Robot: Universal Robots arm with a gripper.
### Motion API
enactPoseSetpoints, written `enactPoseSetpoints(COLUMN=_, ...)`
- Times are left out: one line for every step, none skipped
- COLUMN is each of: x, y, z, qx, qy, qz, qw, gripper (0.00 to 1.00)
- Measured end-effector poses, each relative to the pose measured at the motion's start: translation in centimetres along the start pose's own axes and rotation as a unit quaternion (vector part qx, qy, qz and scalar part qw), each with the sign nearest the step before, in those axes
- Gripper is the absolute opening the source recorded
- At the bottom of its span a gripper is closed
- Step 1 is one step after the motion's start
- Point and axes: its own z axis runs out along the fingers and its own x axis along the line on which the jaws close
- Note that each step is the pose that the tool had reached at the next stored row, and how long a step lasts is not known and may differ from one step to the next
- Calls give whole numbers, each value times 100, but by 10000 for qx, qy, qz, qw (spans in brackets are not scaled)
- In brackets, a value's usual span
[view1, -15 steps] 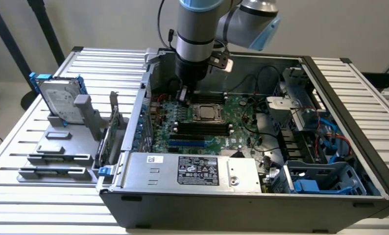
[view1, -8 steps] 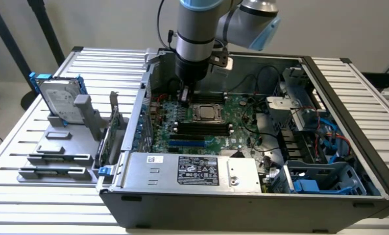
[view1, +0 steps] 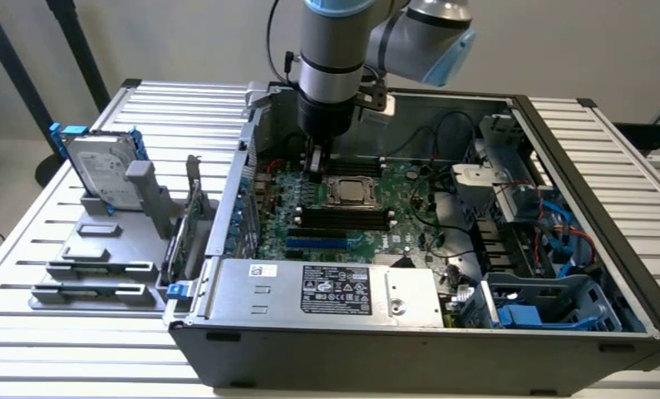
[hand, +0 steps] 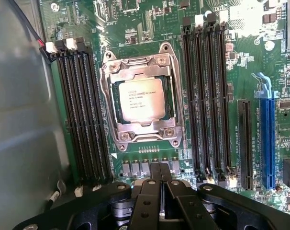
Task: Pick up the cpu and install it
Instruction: 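Install the first cpu locking lever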
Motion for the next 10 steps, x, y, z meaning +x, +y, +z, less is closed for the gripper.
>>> enactPoseSetpoints(x=0, y=0, z=0, qx=2, qy=-1, qz=-14, qw=10000, gripper=11)
enactPoseSetpoints(x=0, y=0, z=0, qx=3, qy=-2, qz=-27, qw=10000, gripper=11)
enactPoseSetpoints(x=0, y=0, z=0, qx=4, qy=-3, qz=-41, qw=10000, gripper=11)
enactPoseSetpoints(x=0, y=0, z=0, qx=5, qy=-4, qz=-55, qw=10000, gripper=11)
enactPoseSetpoints(x=0, y=0, z=0, qx=7, qy=-5, qz=-69, qw=10000, gripper=11)
enactPoseSetpoints(x=0, y=0, z=0, qx=8, qy=-6, qz=-84, qw=10000, gripper=11)
enactPoseSetpoints(x=0, y=0, z=0, qx=9, qy=-7, qz=-98, qw=10000, gripper=11)
enactPoseSetpoints(x=0, y=0, z=0, qx=10, qy=-8, qz=-112, qw=9999, gripper=11)
enactPoseSetpoints(x=0, y=0, z=0, qx=12, qy=-9, qz=-125, qw=9999, gripper=11)
enactPoseSetpoints(x=0, y=0, z=0, qx=13, qy=-10, qz=-140, qw=9999, gripper=11)
